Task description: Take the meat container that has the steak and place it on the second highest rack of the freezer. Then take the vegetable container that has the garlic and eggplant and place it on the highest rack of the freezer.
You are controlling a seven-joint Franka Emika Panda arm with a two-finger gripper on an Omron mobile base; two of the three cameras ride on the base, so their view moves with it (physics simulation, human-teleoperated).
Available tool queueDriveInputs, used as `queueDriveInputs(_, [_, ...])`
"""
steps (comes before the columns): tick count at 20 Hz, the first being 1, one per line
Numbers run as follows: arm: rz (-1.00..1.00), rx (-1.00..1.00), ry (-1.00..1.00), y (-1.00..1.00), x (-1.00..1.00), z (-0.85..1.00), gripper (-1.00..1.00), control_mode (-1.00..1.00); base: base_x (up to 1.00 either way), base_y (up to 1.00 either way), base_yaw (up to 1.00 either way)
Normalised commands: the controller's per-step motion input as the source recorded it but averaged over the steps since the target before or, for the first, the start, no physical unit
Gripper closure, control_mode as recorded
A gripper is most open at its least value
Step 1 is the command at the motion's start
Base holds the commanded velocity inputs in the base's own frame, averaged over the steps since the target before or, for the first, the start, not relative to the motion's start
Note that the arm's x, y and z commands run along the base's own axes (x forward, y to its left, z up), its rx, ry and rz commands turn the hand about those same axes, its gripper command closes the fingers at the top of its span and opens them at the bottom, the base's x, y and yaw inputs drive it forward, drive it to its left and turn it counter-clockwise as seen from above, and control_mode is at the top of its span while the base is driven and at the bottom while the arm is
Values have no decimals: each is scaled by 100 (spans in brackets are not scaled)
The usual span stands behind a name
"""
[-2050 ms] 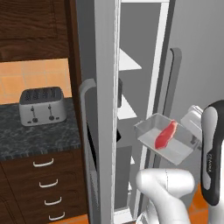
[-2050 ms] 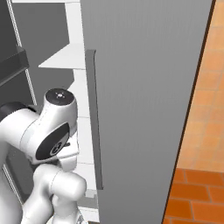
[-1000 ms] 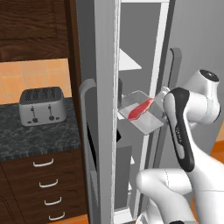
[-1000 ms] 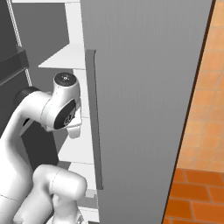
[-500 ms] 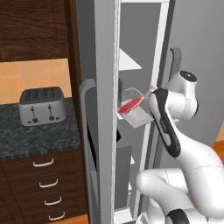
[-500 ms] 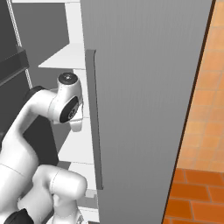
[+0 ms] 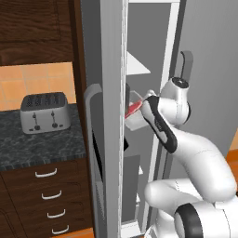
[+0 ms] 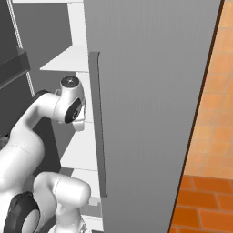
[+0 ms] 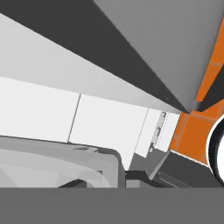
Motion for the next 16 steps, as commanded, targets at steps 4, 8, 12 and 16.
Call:
queueDriveInputs(4, [-4,0,0,18,81,-2,100,-100,0,0,0])
queueDriveInputs(8, [-5,0,0,13,57,-12,100,-100,0,0,0])
queueDriveInputs(12, [-5,1,0,0,8,-24,100,-100,0,0,0])
queueDriveInputs(16, [-5,0,0,1,6,-65,100,-100,0,0,0])
